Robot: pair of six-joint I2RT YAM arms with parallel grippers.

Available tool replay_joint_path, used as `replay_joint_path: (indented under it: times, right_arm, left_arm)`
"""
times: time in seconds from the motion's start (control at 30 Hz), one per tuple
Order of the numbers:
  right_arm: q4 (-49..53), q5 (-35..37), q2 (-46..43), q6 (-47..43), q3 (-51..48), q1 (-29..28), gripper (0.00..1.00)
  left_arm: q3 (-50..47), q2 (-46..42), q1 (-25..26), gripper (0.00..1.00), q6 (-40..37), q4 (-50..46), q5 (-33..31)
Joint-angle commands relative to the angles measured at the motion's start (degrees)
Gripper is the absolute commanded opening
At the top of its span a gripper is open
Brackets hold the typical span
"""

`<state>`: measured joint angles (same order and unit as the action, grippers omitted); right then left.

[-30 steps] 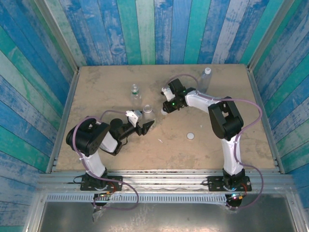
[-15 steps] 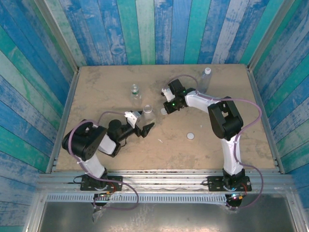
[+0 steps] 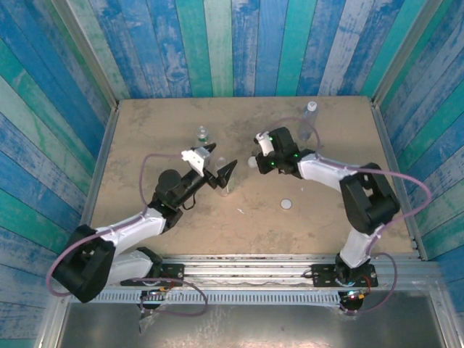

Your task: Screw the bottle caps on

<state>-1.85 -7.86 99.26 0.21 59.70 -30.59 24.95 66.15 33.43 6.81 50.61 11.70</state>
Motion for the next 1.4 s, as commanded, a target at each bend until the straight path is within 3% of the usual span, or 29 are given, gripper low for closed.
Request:
replay_joint_path:
  times: [0.0, 0.07, 0.3, 0.57, 0.7, 0.87, 1.0, 1.37]
  right_arm:
    - [-13.67, 2.72, -6.48, 1.06, -5.25, -0.09, 0.01]
    - [-17.58, 2.86, -10.63, 1.20, -8.42, -0.09, 0.01]
    - [-24.51, 2.05, -22.49, 2.14, -15.23, 0.27, 0.01]
    - [-27.15, -1.51, -30.79, 3.60, -19.87, 2.07, 0.01]
    - [-27.58, -2.45, -32.28, 4.05, -21.10, 2.94, 0.00]
    - [-28.95, -4.27, -32.63, 4.61, -22.00, 3.69, 0.00]
    - [-29.34, -4.10, -32.82, 4.77, -22.33, 3.95, 0.01]
    - [-29.14, -3.78, -33.30, 4.74, -22.60, 4.14, 0.01]
  left_arm:
    - [4.80, -0.27, 1.59, 0.94, 4.25, -8.79, -2.80]
    - [8.82, 2.19, 3.67, 0.99, 4.16, -11.30, -2.38]
    - [22.49, 16.24, 6.29, 0.80, 8.75, -14.34, 5.15]
    - [29.18, 22.13, 6.42, 0.68, 11.43, -16.16, 5.90]
    - [30.50, 23.89, 6.50, 0.55, 12.99, -16.33, 8.57]
    - [31.32, 26.10, 6.54, 0.52, 13.76, -16.88, 8.31]
    - [31.65, 26.62, 6.56, 0.39, 14.20, -16.68, 9.24]
    - [31.56, 26.73, 6.48, 0.19, 11.86, -16.35, 11.40]
